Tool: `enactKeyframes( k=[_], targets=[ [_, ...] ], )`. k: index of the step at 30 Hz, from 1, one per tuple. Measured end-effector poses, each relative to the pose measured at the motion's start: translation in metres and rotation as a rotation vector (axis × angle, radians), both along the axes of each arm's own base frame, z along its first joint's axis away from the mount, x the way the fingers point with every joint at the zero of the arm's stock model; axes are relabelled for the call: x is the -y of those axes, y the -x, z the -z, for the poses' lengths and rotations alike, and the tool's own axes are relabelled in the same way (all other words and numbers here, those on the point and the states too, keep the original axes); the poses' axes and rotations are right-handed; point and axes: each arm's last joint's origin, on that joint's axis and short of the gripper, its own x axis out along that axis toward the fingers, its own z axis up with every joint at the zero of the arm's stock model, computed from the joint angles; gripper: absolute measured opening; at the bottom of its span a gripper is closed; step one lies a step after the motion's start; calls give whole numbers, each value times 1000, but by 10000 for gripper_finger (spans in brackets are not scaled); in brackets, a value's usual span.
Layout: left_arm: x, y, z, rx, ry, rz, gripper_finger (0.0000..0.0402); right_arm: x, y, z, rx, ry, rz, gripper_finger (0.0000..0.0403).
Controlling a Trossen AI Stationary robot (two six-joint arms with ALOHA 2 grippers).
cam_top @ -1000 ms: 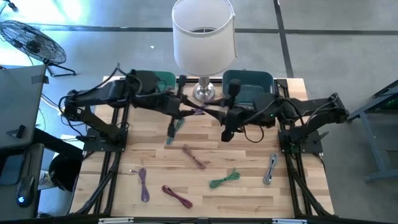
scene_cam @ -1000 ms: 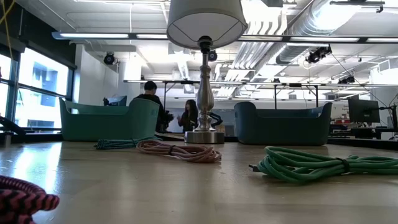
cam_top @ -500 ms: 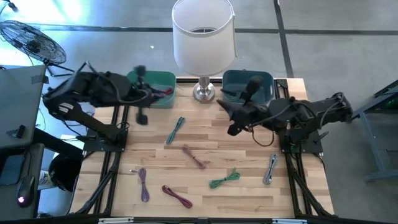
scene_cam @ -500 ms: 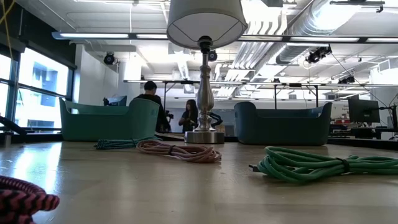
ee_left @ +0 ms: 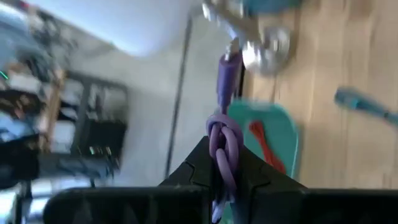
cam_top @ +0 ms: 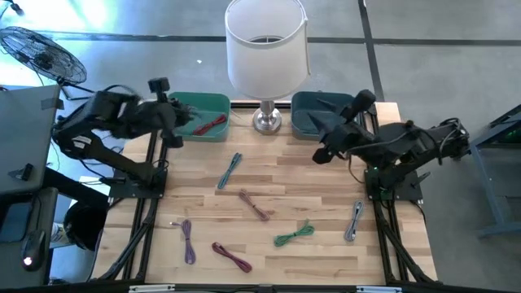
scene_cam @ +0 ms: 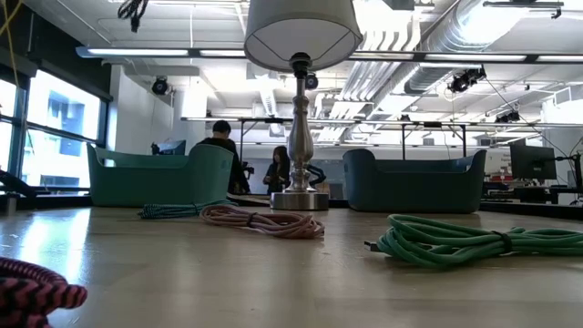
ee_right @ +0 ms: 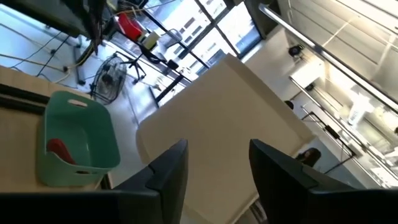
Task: Pick & Place USB Port
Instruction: Put the top purple charger cable into the green bin, then put the blue and black charger cable into the blue bin
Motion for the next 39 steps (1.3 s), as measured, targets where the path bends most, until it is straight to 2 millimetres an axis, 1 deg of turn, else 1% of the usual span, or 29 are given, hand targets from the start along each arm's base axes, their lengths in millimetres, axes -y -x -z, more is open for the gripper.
enactKeyframes(
  k=[5,8,11,16,21,25,29,31,36,39],
  targets=[
    [-34,-9,33,-193,96,-89,13,-3,10,-4,17,-8,26,161],
    [-53,-12,50,-246,159,-120,13,-6,13,-5,18,-9,53,161],
    [-72,-16,63,-257,209,-102,15,-6,15,-5,16,-8,87,161],
    [-101,-17,79,-225,254,-62,13,-6,15,-5,16,-9,101,161],
    [-123,-12,92,-205,309,-62,13,-5,16,-5,19,-10,105,160],
    [-134,-10,100,-219,333,-67,13,-5,17,-5,18,-11,138,159],
    [-138,-11,105,-200,343,-20,18,-5,17,-5,18,-12,156,158],
    [-139,-12,108,-199,349,-14,38,-5,17,-5,18,-12,156,158],
    [-138,-11,109,-212,359,-23,109,-5,17,-5,18,-12,154,158],
    [-137,-10,110,-230,366,-32,142,-5,17,-5,18,-12,154,158]
  ],
)
